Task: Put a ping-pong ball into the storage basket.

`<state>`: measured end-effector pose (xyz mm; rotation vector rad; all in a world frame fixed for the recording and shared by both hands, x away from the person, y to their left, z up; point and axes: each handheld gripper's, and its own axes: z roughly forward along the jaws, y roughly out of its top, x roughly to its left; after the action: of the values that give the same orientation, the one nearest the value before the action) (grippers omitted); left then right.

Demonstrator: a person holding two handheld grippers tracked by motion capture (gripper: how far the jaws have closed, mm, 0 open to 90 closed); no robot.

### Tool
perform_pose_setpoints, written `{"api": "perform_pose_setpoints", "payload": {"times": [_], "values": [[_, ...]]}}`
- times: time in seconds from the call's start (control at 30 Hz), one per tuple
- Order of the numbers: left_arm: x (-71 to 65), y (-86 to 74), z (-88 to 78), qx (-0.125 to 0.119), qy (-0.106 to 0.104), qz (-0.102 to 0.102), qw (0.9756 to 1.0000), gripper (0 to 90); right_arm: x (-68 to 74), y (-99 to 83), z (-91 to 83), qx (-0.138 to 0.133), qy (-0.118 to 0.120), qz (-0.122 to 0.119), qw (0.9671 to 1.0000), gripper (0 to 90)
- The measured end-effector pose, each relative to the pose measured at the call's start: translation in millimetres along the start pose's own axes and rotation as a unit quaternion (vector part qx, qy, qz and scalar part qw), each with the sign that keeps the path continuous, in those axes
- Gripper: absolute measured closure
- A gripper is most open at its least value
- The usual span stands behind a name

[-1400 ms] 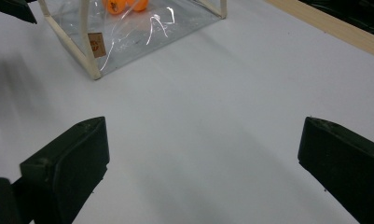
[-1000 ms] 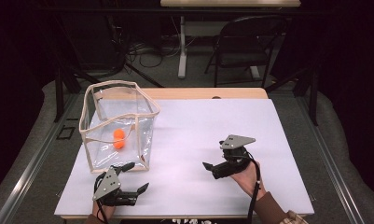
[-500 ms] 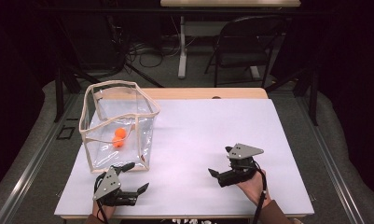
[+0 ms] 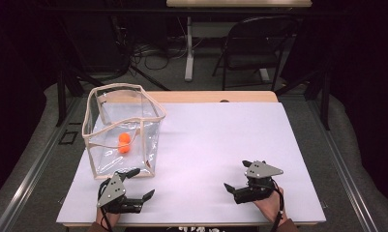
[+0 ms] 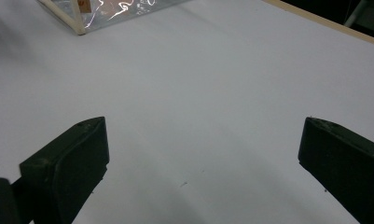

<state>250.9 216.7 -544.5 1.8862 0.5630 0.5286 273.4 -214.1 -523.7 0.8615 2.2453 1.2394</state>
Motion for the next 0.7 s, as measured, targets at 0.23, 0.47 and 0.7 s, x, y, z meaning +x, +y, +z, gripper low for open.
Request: {"api": "perform_pose_setpoints", "payload": {"times": [0.23,0.47,0.7], "values": [[0.1,-0.2,0.4,-0.001,-0.001,0.000,1.0000,15.9,0.0,-11.5,-7.6,-0.012,-0.017,0.002,0.9998,1.0],[0.0,-0.4,0.7,-0.001,0.000,-0.002,1.0000,15.9,2.9,-19.8,-10.5,-0.014,-0.028,-0.001,0.9995,0.2],[0.2,-0.6,1.0,0.002,0.000,-0.002,1.0000,15.9,4.3,-25.1,-15.2,-0.024,-0.037,0.003,0.9990,0.2]]}}
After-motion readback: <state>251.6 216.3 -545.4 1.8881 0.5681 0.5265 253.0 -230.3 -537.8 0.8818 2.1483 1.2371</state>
